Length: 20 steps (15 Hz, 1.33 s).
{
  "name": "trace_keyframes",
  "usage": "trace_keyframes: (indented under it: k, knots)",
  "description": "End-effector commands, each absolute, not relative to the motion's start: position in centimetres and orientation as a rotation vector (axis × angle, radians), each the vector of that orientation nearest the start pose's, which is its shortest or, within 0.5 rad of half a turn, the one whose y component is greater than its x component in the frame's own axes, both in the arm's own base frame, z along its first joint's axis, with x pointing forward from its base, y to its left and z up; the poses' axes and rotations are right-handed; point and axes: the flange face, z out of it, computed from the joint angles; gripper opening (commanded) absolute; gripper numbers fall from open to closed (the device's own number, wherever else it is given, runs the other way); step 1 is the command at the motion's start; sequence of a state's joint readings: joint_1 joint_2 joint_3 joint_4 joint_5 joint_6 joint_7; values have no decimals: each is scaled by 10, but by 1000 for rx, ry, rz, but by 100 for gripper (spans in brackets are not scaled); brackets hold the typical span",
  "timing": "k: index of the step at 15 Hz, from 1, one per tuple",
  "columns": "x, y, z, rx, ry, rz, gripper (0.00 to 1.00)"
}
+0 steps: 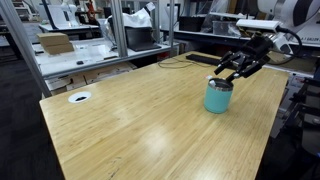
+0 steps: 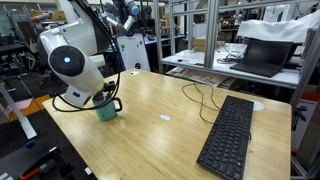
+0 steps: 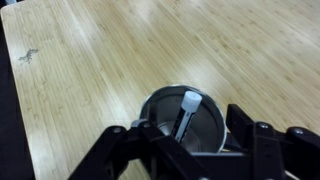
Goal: Take the marker out of the green thermos and put it on the table
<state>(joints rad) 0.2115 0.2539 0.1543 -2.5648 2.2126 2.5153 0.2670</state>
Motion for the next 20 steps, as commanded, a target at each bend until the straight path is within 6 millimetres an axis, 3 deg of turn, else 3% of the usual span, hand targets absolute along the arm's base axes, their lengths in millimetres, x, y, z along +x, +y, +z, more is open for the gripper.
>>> trace_keyframes:
  k: [1, 4, 6, 8, 10, 11, 12, 17, 20]
  knots:
    - [373, 150, 136, -1191, 1974, 523, 64]
    - [372, 151, 126, -1176, 1989, 523, 49]
    - [375, 152, 121, -1169, 1994, 524, 59]
    - [381, 156, 120, -1166, 1989, 524, 62]
    - [389, 160, 119, -1170, 1981, 526, 57]
    - [392, 163, 118, -1174, 1979, 528, 53]
    - [396, 165, 117, -1176, 1976, 530, 32]
    - [406, 172, 117, -1175, 1960, 524, 0]
    - [403, 172, 126, -1185, 1947, 508, 5]
